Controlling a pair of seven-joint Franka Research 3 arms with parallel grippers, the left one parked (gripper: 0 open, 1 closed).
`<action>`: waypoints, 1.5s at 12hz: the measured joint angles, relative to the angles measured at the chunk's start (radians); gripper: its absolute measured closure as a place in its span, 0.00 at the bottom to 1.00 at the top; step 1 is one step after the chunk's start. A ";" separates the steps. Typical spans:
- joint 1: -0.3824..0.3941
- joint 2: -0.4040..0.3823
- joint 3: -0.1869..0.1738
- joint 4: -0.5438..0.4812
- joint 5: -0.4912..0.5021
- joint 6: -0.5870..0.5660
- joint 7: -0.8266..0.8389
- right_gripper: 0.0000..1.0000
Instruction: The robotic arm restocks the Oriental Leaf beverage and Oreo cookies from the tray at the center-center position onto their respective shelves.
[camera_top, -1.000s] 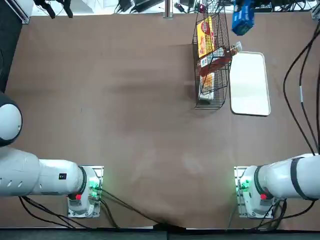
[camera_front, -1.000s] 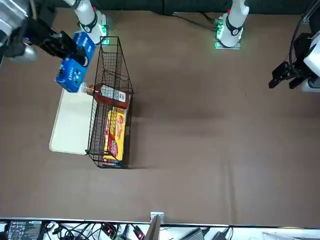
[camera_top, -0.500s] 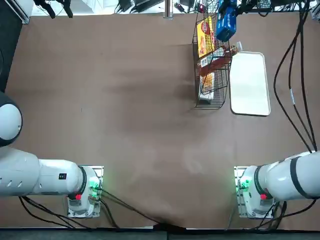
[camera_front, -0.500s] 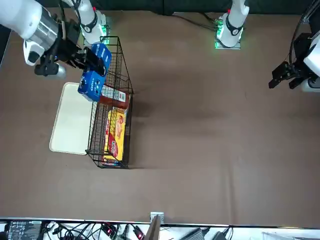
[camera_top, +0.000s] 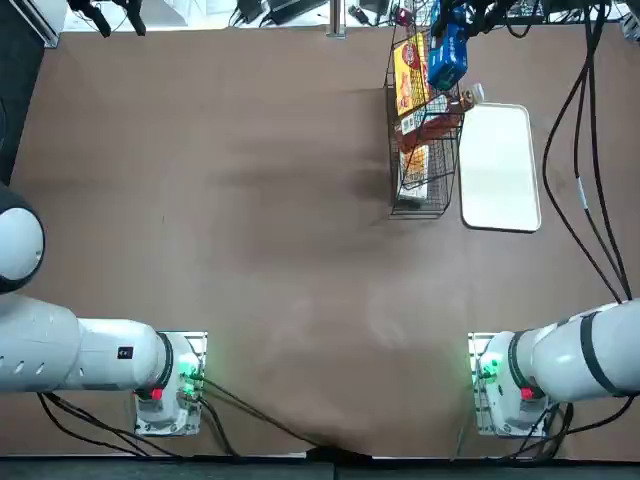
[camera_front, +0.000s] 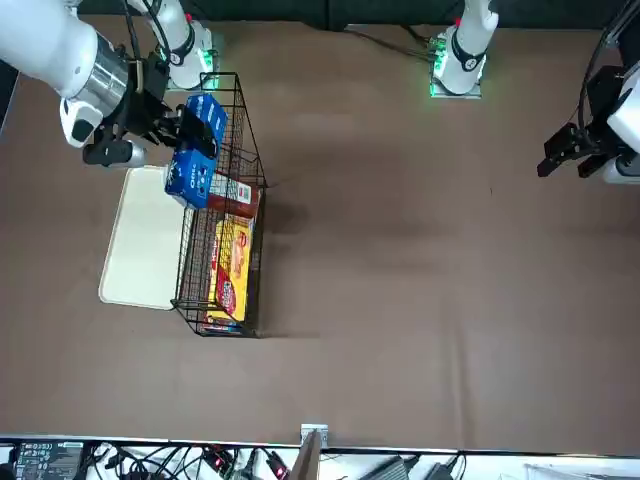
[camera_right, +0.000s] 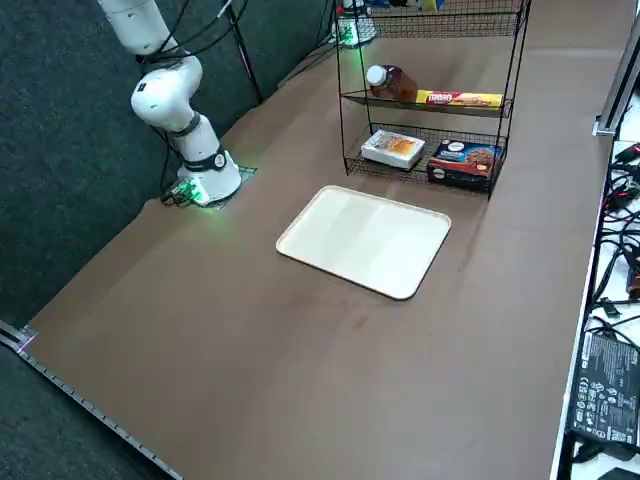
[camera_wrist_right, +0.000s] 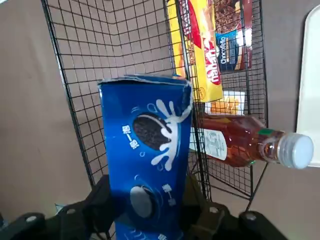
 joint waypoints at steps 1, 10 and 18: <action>0.001 0.004 0.000 0.000 0.000 0.000 -0.012 0.34; 0.005 0.017 -0.002 0.019 -0.001 0.000 -0.037 0.00; -0.046 -0.037 -0.044 0.080 -0.282 -0.110 -0.128 0.00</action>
